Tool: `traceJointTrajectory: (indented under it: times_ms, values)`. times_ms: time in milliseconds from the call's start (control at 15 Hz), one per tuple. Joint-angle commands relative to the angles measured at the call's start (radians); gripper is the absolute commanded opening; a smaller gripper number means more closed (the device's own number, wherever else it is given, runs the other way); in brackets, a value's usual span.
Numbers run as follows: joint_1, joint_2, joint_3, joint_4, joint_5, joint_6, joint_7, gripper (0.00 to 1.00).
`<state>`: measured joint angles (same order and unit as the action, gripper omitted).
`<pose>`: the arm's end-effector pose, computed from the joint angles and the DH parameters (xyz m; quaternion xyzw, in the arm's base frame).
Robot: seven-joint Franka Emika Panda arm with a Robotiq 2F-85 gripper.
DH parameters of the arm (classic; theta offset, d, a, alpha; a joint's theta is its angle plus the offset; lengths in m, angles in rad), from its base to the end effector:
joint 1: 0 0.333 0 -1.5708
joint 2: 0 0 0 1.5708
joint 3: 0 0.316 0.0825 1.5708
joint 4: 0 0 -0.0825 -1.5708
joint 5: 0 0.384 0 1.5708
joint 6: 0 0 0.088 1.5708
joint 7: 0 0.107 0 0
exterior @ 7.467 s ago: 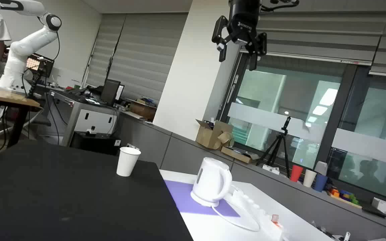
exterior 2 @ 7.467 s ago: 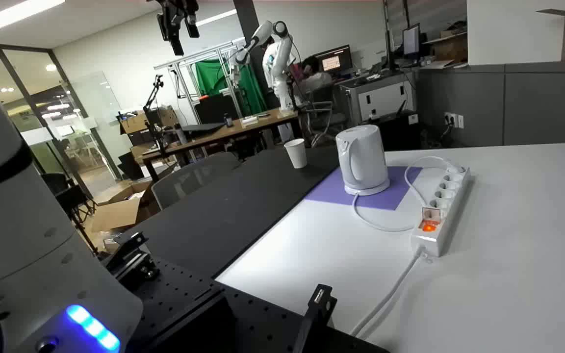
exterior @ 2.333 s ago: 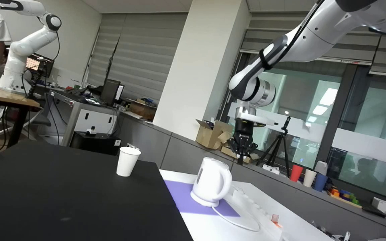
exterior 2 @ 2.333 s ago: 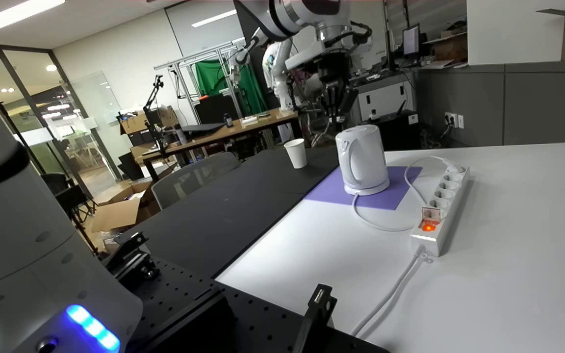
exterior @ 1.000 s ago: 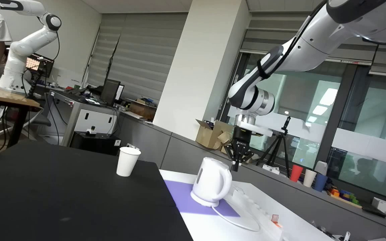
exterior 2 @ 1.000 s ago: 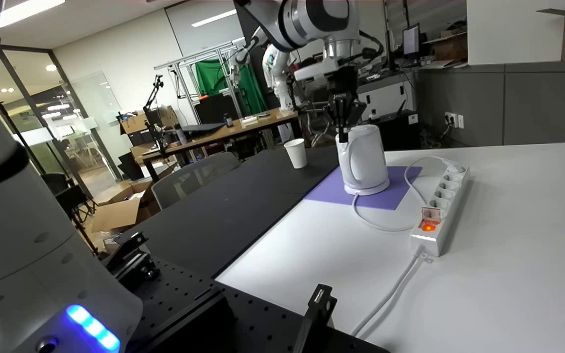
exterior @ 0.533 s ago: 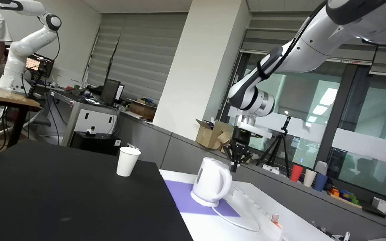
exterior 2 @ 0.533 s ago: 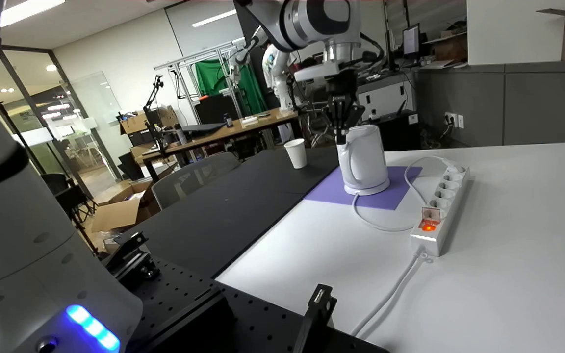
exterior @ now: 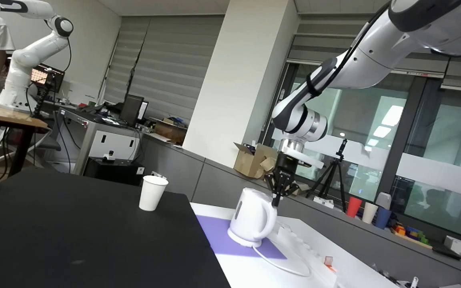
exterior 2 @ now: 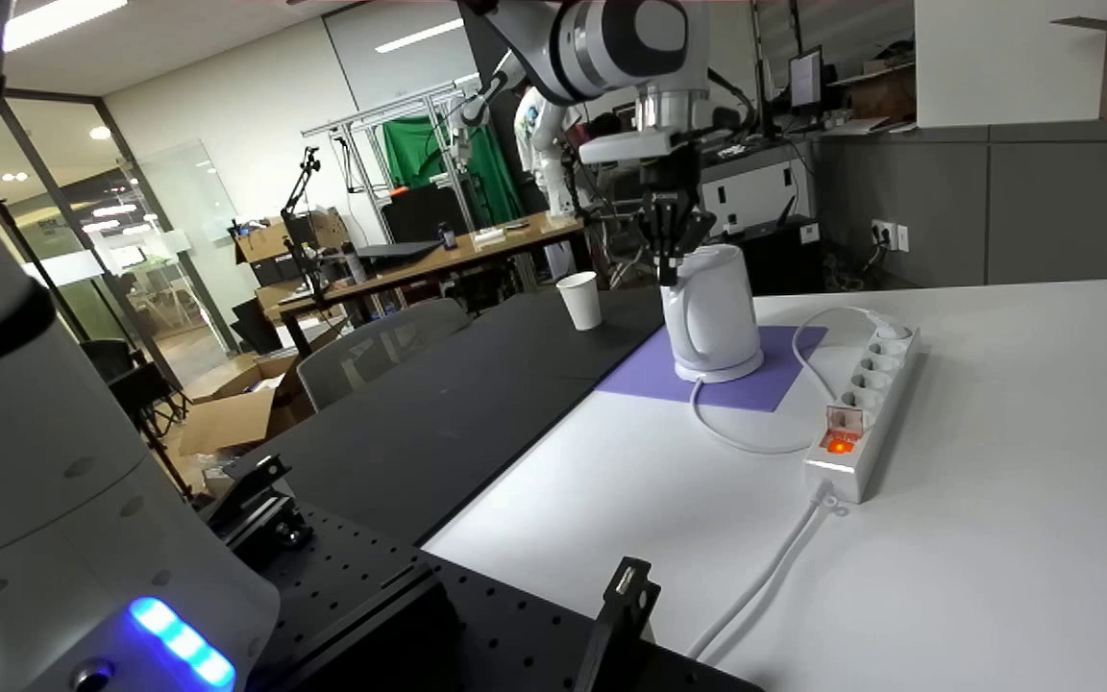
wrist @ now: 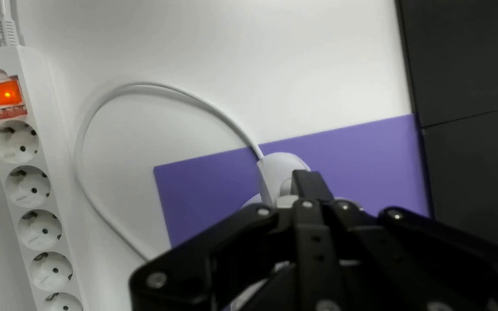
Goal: Turn on the kettle
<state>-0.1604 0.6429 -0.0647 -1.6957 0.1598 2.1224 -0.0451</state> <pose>0.6384 -0.1352 0.2066 -0.9844 0.1336 0.0996 0.0571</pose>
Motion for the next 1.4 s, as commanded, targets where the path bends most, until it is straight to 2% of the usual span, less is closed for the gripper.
traceJointTrajectory:
  times_ms: [0,600,1000,1267,1333]
  values:
    - [-0.012,-0.008,0.018,-0.009,0.009,0.052,-0.034,0.0]
    - [-0.013,-0.027,0.03,-0.035,0.013,0.122,-0.066,0.0]
    - [0.018,-0.053,0.008,0.067,-0.021,-0.145,0.02,0.0]
    - [0.044,-0.109,-0.008,0.066,-0.049,-0.15,0.065,0.0]
    - [0.056,-0.125,-0.015,0.053,-0.071,-0.126,0.086,0.26]
